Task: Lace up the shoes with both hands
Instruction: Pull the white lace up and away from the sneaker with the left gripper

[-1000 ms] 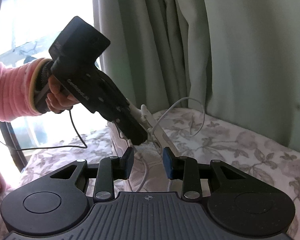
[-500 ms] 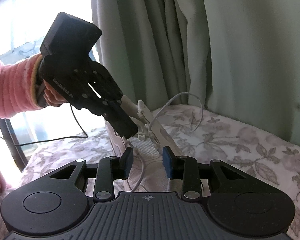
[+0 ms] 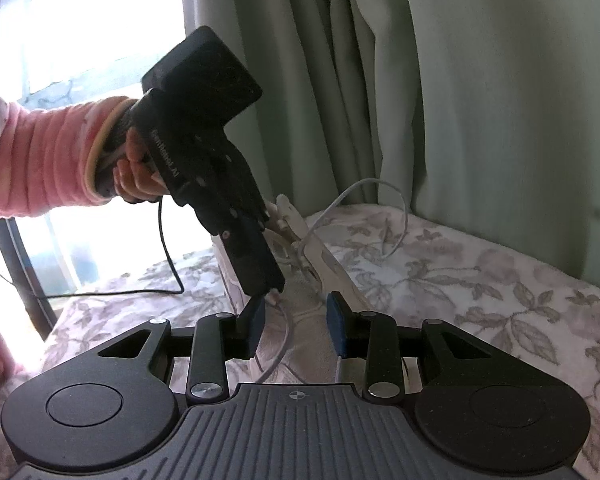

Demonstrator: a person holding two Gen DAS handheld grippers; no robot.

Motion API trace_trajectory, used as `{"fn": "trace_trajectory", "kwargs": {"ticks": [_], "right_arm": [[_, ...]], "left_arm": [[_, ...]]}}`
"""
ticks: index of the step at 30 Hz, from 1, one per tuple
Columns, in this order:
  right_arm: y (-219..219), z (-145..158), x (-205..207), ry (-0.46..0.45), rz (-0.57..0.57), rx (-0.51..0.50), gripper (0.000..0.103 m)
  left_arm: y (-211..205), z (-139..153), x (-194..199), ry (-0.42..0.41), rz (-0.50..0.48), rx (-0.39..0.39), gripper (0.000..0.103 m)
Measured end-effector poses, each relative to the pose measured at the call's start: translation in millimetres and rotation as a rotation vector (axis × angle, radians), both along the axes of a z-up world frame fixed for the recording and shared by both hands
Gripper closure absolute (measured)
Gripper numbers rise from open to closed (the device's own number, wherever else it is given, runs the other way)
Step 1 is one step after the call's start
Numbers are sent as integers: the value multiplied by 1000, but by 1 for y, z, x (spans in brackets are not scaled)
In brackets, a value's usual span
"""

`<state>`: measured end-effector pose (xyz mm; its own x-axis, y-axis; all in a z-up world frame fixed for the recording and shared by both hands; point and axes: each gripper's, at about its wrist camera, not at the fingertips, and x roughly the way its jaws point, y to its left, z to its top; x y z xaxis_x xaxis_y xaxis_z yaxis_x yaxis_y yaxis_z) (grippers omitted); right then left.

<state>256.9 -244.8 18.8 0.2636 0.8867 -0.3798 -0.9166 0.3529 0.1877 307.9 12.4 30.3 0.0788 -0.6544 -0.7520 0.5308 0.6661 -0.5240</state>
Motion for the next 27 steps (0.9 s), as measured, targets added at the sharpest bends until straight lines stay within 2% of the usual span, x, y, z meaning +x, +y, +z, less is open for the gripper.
{"fn": "trace_trajectory", "kwargs": {"ticks": [3, 8, 13, 22, 27], "right_arm": [[-1, -1, 1, 11, -3, 10, 72], [-2, 0, 0, 11, -15, 13, 72], [-4, 0, 0, 11, -29, 14, 70], [-10, -1, 1, 30, -60, 23, 70], [-14, 0, -3, 35, -88, 28, 69]], "left_arm": [[3, -1, -2, 22, 62, -9, 97], [10, 0, -8, 8, 148, -40, 103], [16, 0, -14, -16, 216, -80, 103], [29, 10, -25, -86, 291, -139, 103], [51, 26, -40, -166, 379, -214, 103]]}}
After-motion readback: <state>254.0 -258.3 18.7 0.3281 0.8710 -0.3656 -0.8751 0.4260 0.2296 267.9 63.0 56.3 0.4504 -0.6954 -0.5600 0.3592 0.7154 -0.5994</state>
